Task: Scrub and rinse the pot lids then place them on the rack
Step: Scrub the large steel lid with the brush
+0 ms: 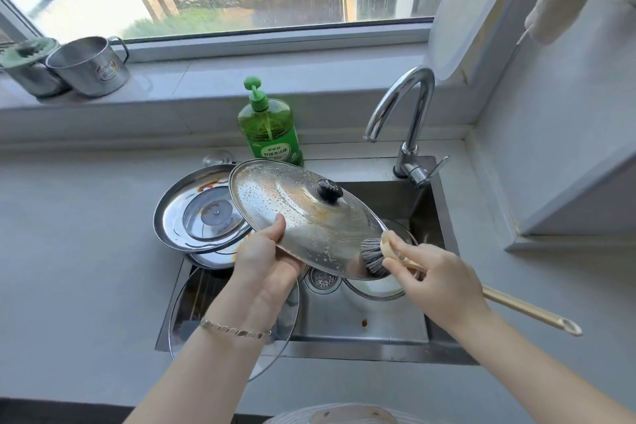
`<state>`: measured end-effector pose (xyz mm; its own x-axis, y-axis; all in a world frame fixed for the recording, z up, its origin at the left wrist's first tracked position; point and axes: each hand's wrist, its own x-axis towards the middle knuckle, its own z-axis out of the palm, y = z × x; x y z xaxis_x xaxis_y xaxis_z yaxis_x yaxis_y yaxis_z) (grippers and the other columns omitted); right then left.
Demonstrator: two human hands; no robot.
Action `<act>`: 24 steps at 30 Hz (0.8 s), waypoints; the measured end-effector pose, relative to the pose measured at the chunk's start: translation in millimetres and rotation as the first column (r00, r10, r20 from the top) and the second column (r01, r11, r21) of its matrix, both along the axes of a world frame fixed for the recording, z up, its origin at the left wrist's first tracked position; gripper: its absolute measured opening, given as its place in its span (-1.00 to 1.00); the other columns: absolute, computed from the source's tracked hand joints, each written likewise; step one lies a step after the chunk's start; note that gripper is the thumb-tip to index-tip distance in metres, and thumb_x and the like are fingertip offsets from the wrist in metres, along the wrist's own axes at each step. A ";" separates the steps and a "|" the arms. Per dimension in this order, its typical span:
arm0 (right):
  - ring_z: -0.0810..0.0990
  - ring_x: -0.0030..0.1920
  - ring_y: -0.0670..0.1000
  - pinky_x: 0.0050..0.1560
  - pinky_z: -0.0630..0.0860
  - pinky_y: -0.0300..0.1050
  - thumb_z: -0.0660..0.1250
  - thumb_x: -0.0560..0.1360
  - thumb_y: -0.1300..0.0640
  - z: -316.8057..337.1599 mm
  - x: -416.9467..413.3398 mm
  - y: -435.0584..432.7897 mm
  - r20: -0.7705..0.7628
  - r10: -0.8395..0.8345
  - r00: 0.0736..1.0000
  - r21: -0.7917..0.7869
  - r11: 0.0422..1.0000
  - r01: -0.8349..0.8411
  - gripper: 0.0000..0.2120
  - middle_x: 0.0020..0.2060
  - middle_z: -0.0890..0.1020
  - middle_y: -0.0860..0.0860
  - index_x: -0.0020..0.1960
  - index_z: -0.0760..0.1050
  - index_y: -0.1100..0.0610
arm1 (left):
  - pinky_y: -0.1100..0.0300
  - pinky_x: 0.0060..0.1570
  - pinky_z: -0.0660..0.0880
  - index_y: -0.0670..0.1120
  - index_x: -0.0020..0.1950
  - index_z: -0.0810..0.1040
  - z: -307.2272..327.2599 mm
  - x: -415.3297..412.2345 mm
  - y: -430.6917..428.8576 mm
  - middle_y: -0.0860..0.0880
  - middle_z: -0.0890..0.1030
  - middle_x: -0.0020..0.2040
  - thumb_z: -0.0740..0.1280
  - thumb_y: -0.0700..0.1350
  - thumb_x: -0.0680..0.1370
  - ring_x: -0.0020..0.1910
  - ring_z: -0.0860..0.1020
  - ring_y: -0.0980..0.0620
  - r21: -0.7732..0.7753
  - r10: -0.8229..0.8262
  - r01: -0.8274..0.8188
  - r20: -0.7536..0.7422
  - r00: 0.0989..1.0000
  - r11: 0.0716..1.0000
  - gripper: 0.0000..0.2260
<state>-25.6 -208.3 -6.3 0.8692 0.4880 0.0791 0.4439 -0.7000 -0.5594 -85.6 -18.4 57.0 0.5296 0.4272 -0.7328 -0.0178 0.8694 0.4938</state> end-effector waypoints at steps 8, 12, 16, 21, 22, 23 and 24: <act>0.34 -0.34 -0.17 -0.49 0.16 -0.44 0.33 0.37 -0.10 -6.4 1.6 -14.9 0.091 0.069 0.993 0.067 0.995 -0.075 -0.66 -0.44 0.46 -0.18 0.13 0.60 -0.12 | -0.13 0.02 0.44 -0.25 -0.05 0.43 -1.4 2.9 -1.4 -0.23 0.57 -0.17 0.16 -0.26 0.62 -0.18 0.56 -0.16 -0.023 -0.030 0.030 0.004 1.000 0.999 -0.90; 0.46 -0.41 -0.11 -0.53 0.34 -0.30 0.29 0.40 -0.13 -6.3 -9.2 2.8 0.164 0.131 0.978 0.180 0.971 -0.160 -0.66 -0.40 0.55 -0.13 0.10 0.62 -0.06 | -0.09 -0.08 0.47 -0.27 -0.11 0.44 -6.2 7.1 -8.5 -0.23 0.59 -0.21 0.17 -0.24 0.62 -0.19 0.56 -0.15 -0.030 -0.072 0.072 -0.010 0.997 0.997 -0.85; 0.50 -0.42 -0.12 -0.46 0.42 -0.28 0.27 0.44 -0.11 -0.8 -6.6 11.3 0.229 0.198 0.953 0.251 0.934 -0.254 -0.64 -0.36 0.56 -0.11 0.17 0.59 -0.02 | -0.01 -0.17 0.49 -0.29 -0.14 0.45 -8.5 10.6 -9.7 -0.22 0.58 -0.22 0.16 -0.24 0.62 -0.21 0.55 -0.11 0.003 -0.104 0.104 -0.026 0.994 0.995 -0.81; 0.52 0.08 -0.18 0.11 0.48 -0.14 0.33 0.40 -0.22 -10.0 -0.2 -18.8 -0.452 -0.006 0.892 0.077 0.996 0.045 -0.37 0.13 0.54 -0.20 0.42 0.24 -0.20 | -0.01 -0.17 0.51 -0.29 0.08 0.45 -23.7 15.4 -4.4 -0.23 0.59 -0.10 0.13 -0.29 0.62 -0.16 0.58 -0.13 0.087 -0.184 0.187 -0.045 0.982 0.978 -0.86; 0.51 0.12 -0.18 0.17 0.47 -0.14 0.41 0.31 -0.23 -9.0 -5.4 -18.3 -0.484 0.006 0.875 0.129 0.990 0.064 -0.25 0.17 0.51 -0.22 0.43 0.23 -0.16 | -0.03 -0.19 0.51 -0.29 0.08 0.44 -27.8 17.9 -5.1 -0.23 0.59 -0.11 0.13 -0.30 0.62 -0.17 0.58 -0.13 0.085 -0.195 0.200 -0.060 0.979 0.976 -0.87; 0.51 0.12 -0.19 0.17 0.48 -0.15 0.48 0.23 -0.23 -6.8 -9.1 -16.4 -0.450 0.000 0.893 0.163 0.983 0.082 -0.18 0.19 0.49 -0.23 0.42 0.25 -0.13 | -0.04 -0.20 0.52 -0.29 0.04 0.44 -31.8 21.1 -7.3 -0.23 0.58 -0.12 0.13 -0.31 0.61 -0.18 0.57 -0.13 0.076 -0.211 0.217 -0.077 0.974 0.973 -0.88; 0.51 0.11 -0.18 0.14 0.49 -0.16 0.52 0.19 -0.20 -6.7 -10.9 -14.6 -0.387 -0.019 0.922 0.163 0.983 0.088 -0.15 0.19 0.48 -0.22 0.41 0.27 -0.09 | -0.06 -0.20 0.53 -0.30 0.00 0.43 -35.1 24.4 -11.3 -0.23 0.57 -0.13 0.13 -0.32 0.61 -0.18 0.57 -0.13 0.066 -0.234 0.240 -0.091 0.968 0.968 -0.89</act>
